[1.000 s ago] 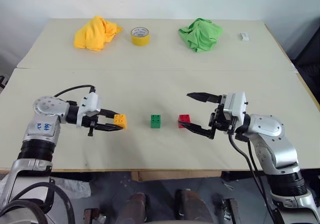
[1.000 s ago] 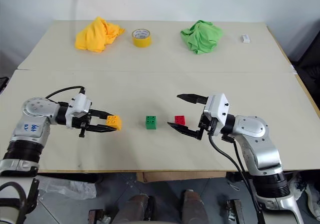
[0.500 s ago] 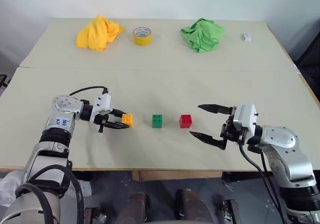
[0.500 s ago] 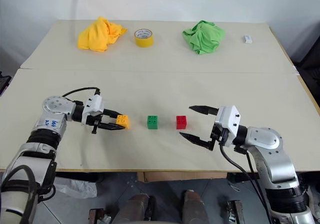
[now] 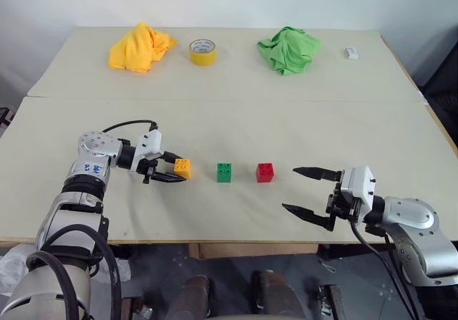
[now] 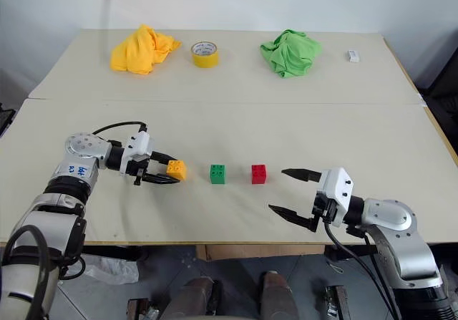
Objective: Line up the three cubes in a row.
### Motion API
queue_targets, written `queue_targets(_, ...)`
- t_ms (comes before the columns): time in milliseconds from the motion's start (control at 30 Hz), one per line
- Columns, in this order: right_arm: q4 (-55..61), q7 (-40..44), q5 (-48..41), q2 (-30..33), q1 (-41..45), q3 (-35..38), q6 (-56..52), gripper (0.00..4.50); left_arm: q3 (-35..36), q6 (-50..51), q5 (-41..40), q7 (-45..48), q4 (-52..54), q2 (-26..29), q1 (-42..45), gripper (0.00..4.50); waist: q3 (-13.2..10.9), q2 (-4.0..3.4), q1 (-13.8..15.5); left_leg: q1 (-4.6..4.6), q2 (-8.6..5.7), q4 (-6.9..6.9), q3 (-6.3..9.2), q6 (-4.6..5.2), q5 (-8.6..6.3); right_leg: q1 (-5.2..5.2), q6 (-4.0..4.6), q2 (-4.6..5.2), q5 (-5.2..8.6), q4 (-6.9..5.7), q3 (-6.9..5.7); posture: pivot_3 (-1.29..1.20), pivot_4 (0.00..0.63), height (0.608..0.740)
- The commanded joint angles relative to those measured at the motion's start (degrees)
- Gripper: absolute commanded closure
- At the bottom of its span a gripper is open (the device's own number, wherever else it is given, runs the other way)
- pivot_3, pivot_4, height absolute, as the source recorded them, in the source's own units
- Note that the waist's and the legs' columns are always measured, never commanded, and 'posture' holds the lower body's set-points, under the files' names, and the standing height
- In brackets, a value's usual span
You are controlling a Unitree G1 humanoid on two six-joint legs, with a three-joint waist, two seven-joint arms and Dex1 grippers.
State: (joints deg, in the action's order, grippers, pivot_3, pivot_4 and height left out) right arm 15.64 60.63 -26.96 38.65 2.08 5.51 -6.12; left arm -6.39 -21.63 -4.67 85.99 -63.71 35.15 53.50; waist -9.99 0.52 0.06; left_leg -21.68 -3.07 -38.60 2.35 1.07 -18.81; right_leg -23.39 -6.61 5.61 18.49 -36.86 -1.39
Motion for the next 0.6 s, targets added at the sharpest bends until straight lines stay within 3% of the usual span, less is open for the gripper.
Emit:
queue_targets(33, -0.3, 1.1, -1.1, 0.1, 0.9, 1.5, 1.9, 0.00, 5.2, 4.7, -4.8, 3.7, 4.8, 4.4, -2.2, 0.78, 0.0, 0.02, -0.3, -0.01, 0.01, -0.01, 0.01, 0.00, 0.00, 0.00, 0.00, 0.02, 0.00, 0.00, 0.00, 0.00, 0.150, 0.740)
queue_targets(67, -1.2, 1.8, -1.3, 0.1, 1.1, 1.5, 2.1, 0.00, 6.1, 5.5, -5.8, 4.2, 7.3, 5.6, -4.0, 0.53, 0.0, 0.02, -0.5, -0.01, 0.06, 0.00, -0.02, -0.01, 0.00, -0.02, 0.00, 0.02, 0.00, 0.01, 0.03, 0.00, 0.150, 0.740)
queue_targets(333, -14.5, 12.4, 0.5, 1.4, 10.4, 0.2, 11.4, 0.00, 15.0, 11.8, -12.7, -2.5, 32.2, 15.0, -23.3, 0.53, 0.0, -0.01, -0.7, 0.00, 0.18, -0.04, 0.04, -0.06, -0.03, 0.01, 0.01, 0.07, 0.00, 0.06, 0.39, 0.00, 0.150, 0.740)
queue_targets(600, -17.3, 19.3, 0.6, 3.8, 15.9, -1.6, 10.1, 0.00, 18.5, 17.5, -14.7, -7.5, 45.0, 17.1, -28.8, 0.53, 0.0, -0.05, 0.8, 0.00, 0.14, -0.11, 0.18, -0.02, -0.06, 0.14, 0.02, 0.15, 0.00, 0.17, 0.37, 0.00, 0.150, 0.740)
